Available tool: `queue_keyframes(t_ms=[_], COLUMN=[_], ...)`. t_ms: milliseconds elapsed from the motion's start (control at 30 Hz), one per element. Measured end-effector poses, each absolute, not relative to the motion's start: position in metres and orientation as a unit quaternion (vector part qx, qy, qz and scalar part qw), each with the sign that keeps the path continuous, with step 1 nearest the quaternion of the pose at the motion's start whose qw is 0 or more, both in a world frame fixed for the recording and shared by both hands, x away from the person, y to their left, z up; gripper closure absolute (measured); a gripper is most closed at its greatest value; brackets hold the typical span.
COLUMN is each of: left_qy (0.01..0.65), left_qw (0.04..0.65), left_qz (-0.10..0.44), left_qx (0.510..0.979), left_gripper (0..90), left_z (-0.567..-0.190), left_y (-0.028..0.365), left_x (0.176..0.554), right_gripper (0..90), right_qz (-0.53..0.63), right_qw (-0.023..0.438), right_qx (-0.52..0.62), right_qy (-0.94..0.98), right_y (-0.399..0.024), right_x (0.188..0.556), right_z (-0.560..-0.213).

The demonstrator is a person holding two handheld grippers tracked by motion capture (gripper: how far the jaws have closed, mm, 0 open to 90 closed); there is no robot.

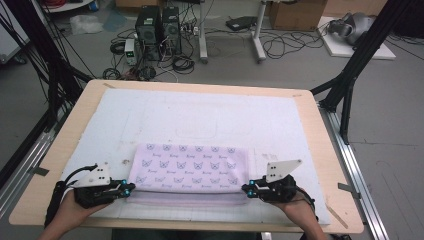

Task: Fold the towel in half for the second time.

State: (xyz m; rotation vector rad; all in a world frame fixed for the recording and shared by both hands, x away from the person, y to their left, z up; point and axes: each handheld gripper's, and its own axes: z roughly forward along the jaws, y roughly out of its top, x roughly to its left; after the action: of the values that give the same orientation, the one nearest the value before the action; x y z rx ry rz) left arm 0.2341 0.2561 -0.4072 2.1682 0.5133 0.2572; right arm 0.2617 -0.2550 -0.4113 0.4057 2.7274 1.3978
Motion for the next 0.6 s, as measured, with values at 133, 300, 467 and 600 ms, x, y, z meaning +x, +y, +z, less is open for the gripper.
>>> queue_keyframes(t_ms=[133, 300, 467, 600], left_qy=[0.199, 0.206, 0.211, 0.22], left_qw=[0.43, 0.402, 0.415, 0.431], left_qz=[0.099, 0.07, 0.073, 0.092], left_qx=[0.875, 0.89, 0.882, 0.871], left_gripper=[87.6, 83.1, 72.1, 67.8], left_z=[-0.407, -0.435, -0.426, -0.413], left_y=[0.255, 0.251, 0.256, 0.26], left_x=[0.223, 0.223, 0.228, 0.237], right_gripper=[87.0, 82.7, 72.4, 67.8], right_qz=[0.456, 0.43, 0.459, 0.476], right_qw=[0.026, -0.009, -0.017, 0.009], right_qx=[0.126, 0.134, 0.139, 0.144], right_qy=[0.88, 0.893, 0.877, 0.868], right_y=[-0.259, -0.256, -0.259, -0.261], right_x=[0.253, 0.249, 0.253, 0.265], right_z=[-0.403, -0.431, -0.428, -0.41])
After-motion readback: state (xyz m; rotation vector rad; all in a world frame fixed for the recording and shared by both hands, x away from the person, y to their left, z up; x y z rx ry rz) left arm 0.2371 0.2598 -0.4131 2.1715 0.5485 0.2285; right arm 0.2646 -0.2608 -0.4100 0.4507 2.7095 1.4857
